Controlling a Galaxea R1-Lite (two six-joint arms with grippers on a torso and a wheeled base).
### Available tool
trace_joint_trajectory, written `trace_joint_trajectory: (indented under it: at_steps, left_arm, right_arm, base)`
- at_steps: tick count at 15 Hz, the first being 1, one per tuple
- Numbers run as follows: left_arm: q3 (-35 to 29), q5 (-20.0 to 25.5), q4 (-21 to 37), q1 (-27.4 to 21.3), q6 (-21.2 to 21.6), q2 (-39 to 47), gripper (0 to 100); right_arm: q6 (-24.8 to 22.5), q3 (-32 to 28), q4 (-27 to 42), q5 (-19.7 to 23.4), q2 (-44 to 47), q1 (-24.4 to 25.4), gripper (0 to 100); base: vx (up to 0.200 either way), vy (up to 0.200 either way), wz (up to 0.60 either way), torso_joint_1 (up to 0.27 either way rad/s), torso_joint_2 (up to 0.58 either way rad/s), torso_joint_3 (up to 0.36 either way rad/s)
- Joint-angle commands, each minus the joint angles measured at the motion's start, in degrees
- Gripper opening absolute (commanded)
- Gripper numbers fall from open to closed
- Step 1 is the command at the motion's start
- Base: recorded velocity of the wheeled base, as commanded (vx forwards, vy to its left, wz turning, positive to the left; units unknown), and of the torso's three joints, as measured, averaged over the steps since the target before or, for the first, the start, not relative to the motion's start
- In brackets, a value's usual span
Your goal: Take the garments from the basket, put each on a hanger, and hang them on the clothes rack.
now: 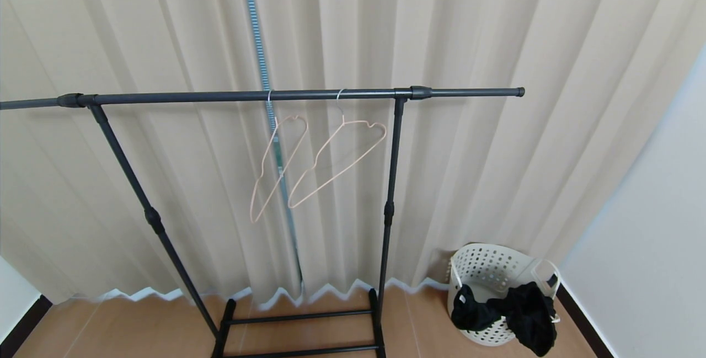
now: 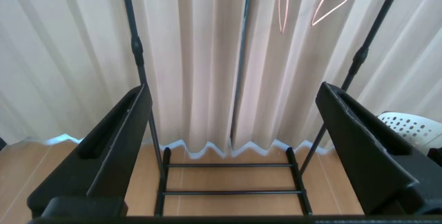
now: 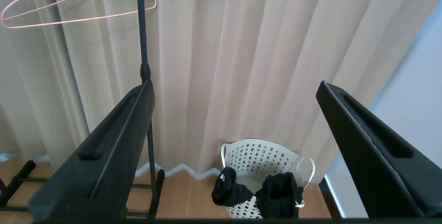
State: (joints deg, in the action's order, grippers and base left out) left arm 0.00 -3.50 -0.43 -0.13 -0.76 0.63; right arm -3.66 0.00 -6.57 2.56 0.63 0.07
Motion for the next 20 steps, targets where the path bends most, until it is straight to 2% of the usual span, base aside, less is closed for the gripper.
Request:
trace_joint_trajectory:
  at_steps: [1,20]
  left_arm:
    - [0.0,0.0,0.0,0.0,0.0,0.1,100]
    - [0.0,0.1,0.0,0.0,-0.2,0.1,100]
  right_arm:
    - [0.0,0.0,0.0,0.1,0.1,0.0,100]
    - [-0.3,0.0,0.0,0.5,0.1,0.0,100]
  base:
    - [0.000,0.000,0.00,0.000,0.00,0.000]
    - [0.000,0.000,0.00,0.000,0.00,0.000]
